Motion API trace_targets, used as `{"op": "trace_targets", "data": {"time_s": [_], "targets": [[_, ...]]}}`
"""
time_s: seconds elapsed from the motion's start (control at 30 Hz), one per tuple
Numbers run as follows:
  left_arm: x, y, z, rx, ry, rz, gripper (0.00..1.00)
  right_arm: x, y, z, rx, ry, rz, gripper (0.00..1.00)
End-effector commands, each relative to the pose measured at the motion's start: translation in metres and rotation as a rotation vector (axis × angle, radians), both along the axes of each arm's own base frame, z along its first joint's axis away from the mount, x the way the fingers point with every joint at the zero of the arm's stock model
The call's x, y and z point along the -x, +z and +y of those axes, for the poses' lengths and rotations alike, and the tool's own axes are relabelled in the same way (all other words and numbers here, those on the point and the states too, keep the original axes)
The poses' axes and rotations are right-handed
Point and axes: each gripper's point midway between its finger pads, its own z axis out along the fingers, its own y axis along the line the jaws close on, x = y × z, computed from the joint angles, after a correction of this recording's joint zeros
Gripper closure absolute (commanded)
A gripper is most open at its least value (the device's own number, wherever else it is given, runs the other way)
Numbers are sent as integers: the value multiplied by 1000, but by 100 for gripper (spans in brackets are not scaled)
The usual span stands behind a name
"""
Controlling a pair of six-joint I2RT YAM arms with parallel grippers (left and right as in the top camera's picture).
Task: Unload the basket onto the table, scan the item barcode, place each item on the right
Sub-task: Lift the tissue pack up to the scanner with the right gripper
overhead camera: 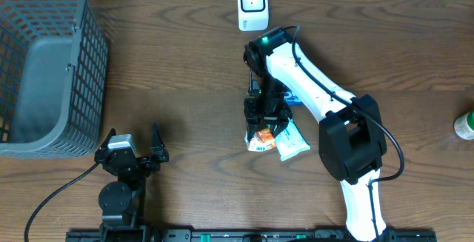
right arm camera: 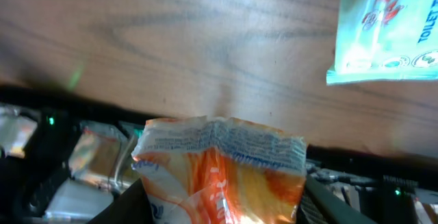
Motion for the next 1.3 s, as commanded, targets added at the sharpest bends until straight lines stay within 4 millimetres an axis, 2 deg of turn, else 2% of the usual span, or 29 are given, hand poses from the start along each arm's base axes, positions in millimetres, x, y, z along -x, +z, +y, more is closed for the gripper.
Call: {"op": "trace_targets", "data": {"time_s": [0.0,0.23,0.3,0.37,0.43,0.47,0.53,0.57,0.67,0.7,0.73,0.77,0.8,0.9,1.0,1.07,1.13,1.27], "targets": [[1,-18,2,-13,7,57,2,-1,6,7,-80,33,-3,51],[1,-18,2,-13,7,57,2,-2,6,8,-87,31,-7,48],[1,-18,2,-13,7,57,2,-11,0,9,-93,43,-56,46],[1,-18,2,-13,7,57,2,-29,-8,15,-122,49,-141,46],[1,-18,2,-13,7,57,2,-51,-15,21,-143,50,-239,48],[1,-18,2,-13,7,57,2,-73,-17,25,-139,32,-330,48],[1,-18,2,-13,7,57,2,-99,-12,30,-139,17,-441,50],[1,-18,2,-13,7,57,2,-127,-1,31,-128,16,-566,53],[1,-18,2,-13,7,57,2,-186,22,28,-61,11,-839,63],[1,-18,2,-13,7,57,2,-216,34,27,-26,-5,-982,62],[1,-18,2,-13,7,57,2,-223,37,26,-16,-10,-1016,60],[1,-18,2,-13,7,57,2,-253,51,24,28,-32,-1165,58],[1,-18,2,-13,7,57,2,-270,60,20,60,-52,-1251,57],[1,-18,2,-13,7,57,2,-305,84,10,128,-132,-1441,57],[1,-18,2,-13,7,57,2,-333,96,7,135,-172,-1572,57],[1,-18,2,-13,7,57,2,-353,94,7,119,-181,-1644,55],[1,-18,2,-13,7,57,2,-377,79,6,112,-187,-1713,55],[1,-18,2,-13,7,57,2,-409,47,10,108,-150,-1831,57]]}}
